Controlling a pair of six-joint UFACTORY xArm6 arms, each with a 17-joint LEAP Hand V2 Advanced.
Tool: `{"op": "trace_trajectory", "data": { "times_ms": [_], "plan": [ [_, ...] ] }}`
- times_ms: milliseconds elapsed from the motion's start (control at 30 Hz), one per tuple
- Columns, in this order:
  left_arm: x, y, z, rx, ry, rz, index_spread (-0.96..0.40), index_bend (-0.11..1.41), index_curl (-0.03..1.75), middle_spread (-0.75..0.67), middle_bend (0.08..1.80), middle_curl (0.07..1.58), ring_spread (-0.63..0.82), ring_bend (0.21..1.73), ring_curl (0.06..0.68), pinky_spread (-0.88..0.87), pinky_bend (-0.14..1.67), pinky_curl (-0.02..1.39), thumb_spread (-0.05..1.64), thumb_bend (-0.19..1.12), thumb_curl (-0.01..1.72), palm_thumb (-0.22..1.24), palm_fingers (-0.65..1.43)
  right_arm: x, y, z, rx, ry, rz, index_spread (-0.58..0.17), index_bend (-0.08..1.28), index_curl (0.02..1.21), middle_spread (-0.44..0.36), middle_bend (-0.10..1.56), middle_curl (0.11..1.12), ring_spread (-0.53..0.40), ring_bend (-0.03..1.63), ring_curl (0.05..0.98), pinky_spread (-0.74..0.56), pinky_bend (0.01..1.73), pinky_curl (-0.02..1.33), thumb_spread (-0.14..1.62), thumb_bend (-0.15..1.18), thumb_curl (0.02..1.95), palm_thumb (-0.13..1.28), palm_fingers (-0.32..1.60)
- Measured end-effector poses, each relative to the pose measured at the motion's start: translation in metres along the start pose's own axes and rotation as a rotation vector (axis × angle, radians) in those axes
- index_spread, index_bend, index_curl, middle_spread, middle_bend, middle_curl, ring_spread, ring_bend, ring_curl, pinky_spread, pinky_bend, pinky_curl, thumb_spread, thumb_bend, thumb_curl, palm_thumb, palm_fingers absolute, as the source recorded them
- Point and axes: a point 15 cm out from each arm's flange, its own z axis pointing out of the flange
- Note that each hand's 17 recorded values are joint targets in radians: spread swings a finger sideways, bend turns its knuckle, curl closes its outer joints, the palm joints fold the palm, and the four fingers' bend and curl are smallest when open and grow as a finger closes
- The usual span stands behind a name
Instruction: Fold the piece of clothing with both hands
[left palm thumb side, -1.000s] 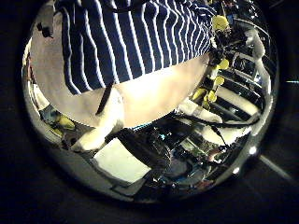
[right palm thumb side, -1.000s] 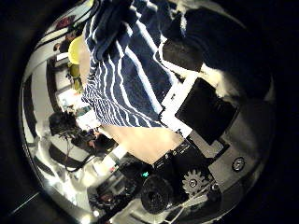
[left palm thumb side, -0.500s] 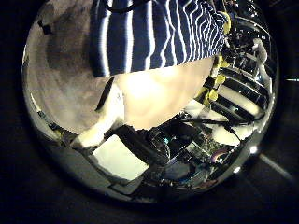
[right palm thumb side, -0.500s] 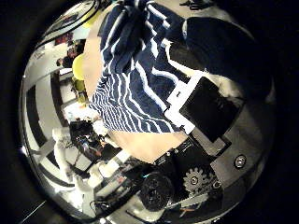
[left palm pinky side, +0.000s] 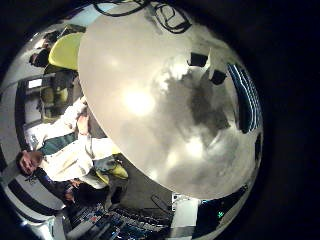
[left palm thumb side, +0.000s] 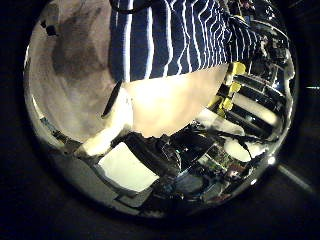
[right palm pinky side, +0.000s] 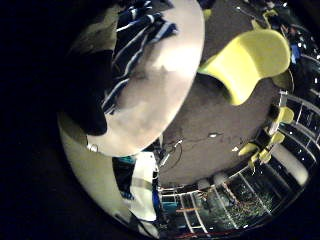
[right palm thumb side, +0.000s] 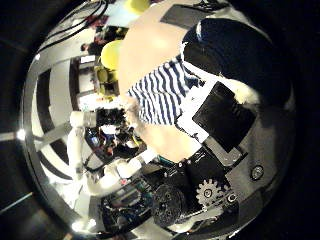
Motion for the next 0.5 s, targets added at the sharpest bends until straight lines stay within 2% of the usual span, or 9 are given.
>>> {"op": "trace_trajectory", "data": {
  "times_ms": [133, 267, 333, 500],
  "plan": [
    [-0.030, 0.014, -0.008, 0.022, 0.017, -0.080, -0.05, 0.17, 0.37, 0.07, 0.19, 0.40, -0.03, 0.79, 0.292, -0.05, 0.50, 0.51, 1.18, -0.02, 0.37, 0.51, 0.25, -0.077, -0.008, 0.015, -0.028, 0.004, -0.123, -0.312, 1.00, 0.81, -0.129, 1.33, 0.73, -0.199, 1.42, 0.648, -0.19, 1.20, 0.98, 1.08, 0.02, 0.77, 1.08, 1.13],
    [-0.055, 0.030, -0.014, 0.040, 0.007, -0.128, -0.05, 0.17, 0.37, 0.06, 0.20, 0.40, -0.04, 0.80, 0.292, -0.07, 0.51, 0.51, 1.19, -0.02, 0.37, 0.52, 0.26, -0.146, -0.023, 0.035, -0.062, 0.030, -0.208, -0.311, 1.00, 0.81, -0.127, 1.33, 0.73, -0.197, 1.42, 0.647, -0.19, 1.18, 1.00, 1.08, 0.02, 0.80, 1.09, 1.14],
    [-0.063, 0.040, -0.014, 0.044, 0.014, -0.146, -0.05, 0.17, 0.37, 0.06, 0.20, 0.40, -0.04, 0.80, 0.292, -0.08, 0.51, 0.51, 1.19, -0.02, 0.37, 0.52, 0.26, -0.178, -0.035, 0.050, -0.079, 0.045, -0.242, -0.311, 0.99, 0.81, -0.127, 1.33, 0.72, -0.196, 1.42, 0.647, -0.19, 1.18, 1.00, 1.08, 0.01, 0.81, 1.10, 1.14],
    [-0.072, 0.059, -0.011, 0.052, 0.020, -0.175, -0.05, 0.17, 0.36, 0.06, 0.20, 0.41, -0.05, 0.80, 0.290, -0.09, 0.52, 0.51, 1.18, -0.02, 0.37, 0.53, 0.27, -0.226, -0.067, 0.104, -0.137, 0.067, -0.306, -0.310, 0.99, 0.81, -0.126, 1.34, 0.72, -0.195, 1.42, 0.646, -0.19, 1.17, 1.01, 1.08, 0.00, 0.83, 1.09, 1.14]
  ]
}}
